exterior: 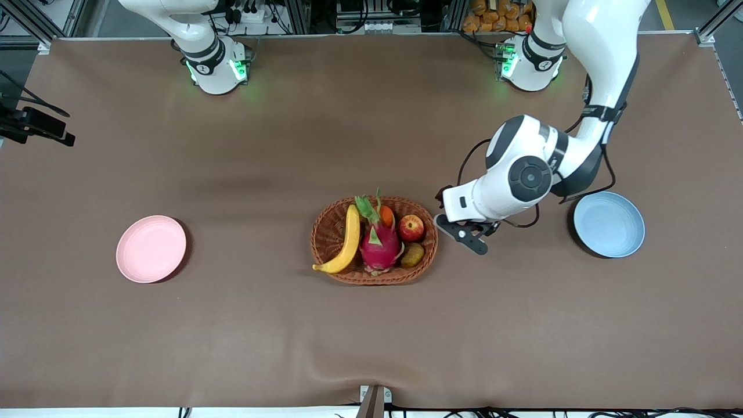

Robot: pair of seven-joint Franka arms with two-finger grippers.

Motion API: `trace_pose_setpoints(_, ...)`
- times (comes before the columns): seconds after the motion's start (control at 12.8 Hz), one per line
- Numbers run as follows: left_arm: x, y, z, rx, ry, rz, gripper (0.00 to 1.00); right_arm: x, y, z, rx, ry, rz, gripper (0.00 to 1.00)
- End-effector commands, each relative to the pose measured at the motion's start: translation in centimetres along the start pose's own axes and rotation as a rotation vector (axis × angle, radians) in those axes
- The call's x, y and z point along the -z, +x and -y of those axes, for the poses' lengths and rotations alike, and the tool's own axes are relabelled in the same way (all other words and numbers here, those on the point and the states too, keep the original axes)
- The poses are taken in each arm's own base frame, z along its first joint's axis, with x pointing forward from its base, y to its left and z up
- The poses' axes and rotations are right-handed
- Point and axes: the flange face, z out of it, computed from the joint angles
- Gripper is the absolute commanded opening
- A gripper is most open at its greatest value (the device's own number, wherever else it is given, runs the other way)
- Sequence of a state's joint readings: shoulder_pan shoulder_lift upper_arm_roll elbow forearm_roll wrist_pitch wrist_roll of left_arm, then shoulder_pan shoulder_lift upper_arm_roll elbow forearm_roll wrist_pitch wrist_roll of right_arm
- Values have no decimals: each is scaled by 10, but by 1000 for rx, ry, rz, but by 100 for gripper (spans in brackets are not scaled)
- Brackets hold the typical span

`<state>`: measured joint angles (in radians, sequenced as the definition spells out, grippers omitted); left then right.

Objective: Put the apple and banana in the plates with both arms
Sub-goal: 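Move the left gripper over the basket above the red apple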

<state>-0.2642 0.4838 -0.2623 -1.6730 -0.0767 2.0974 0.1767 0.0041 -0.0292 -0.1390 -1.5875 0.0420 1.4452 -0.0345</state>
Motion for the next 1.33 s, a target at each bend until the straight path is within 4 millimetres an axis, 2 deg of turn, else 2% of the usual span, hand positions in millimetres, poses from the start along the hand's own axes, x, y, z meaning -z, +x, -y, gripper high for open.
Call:
trace_pose_setpoints(0.0,-26,15,-28,-54,1,-56,100,1,-2,-1,-5,19,-7,100)
trace_pose_setpoints(0.16,-52,20,-28,-57,-2,-75,100,1,-2,0,-4,21,-7,100)
trace_pose_setpoints(0.23,-63,23,-36,-64,-5,-81,100,1,-2,0,-3,20,-6,100)
trace_pose_setpoints(0.39,-71,24,-60,-81,-7,-78,100,1,-2,0,-4,21,-8,100)
trace_pose_setpoints(0.7,-89,24,-62,-90,-2,-106,100,-7,6,11,13,19,-6,100)
trace_pose_setpoints(0.78,-97,21,-61,-101,1,-114,100,-12,13,23,20,19,-3,100)
trace_pose_setpoints(1.01,-102,22,-60,-122,24,-128,100,-30,41,48,7,119,-9,100)
trace_pose_setpoints(1.09,-106,23,-60,-121,24,-137,100,-40,51,67,11,124,7,100)
trace_pose_setpoints(1.25,-110,24,-58,-134,37,-147,100,-48,68,98,18,108,12,100)
